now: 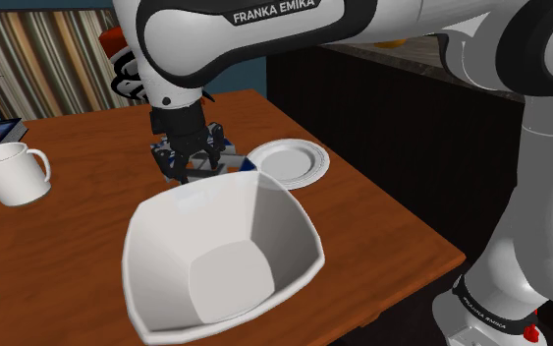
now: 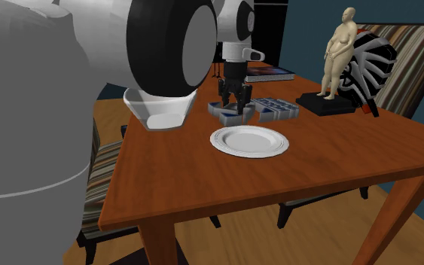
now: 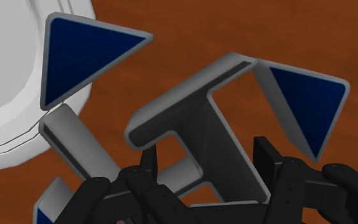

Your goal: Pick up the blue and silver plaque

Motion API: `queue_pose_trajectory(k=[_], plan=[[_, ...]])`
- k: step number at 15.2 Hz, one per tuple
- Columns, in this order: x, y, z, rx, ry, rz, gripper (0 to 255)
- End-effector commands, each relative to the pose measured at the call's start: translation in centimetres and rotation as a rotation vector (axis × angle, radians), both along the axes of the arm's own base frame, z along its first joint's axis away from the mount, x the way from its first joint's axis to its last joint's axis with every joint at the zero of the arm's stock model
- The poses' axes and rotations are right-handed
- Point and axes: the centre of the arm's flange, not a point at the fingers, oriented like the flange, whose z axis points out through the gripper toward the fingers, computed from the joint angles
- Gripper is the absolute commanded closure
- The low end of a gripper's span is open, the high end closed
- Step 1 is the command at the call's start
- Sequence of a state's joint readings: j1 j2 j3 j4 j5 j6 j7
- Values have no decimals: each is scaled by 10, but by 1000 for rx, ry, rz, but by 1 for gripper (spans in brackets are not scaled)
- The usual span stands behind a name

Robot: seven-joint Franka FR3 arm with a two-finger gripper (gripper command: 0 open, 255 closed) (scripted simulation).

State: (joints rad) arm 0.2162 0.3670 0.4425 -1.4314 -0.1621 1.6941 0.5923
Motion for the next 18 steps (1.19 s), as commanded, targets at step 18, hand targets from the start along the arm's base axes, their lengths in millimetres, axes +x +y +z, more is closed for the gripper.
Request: queue_pose_trajectory(k=[18], plan=[[0, 0, 58, -1, 2, 0, 255]])
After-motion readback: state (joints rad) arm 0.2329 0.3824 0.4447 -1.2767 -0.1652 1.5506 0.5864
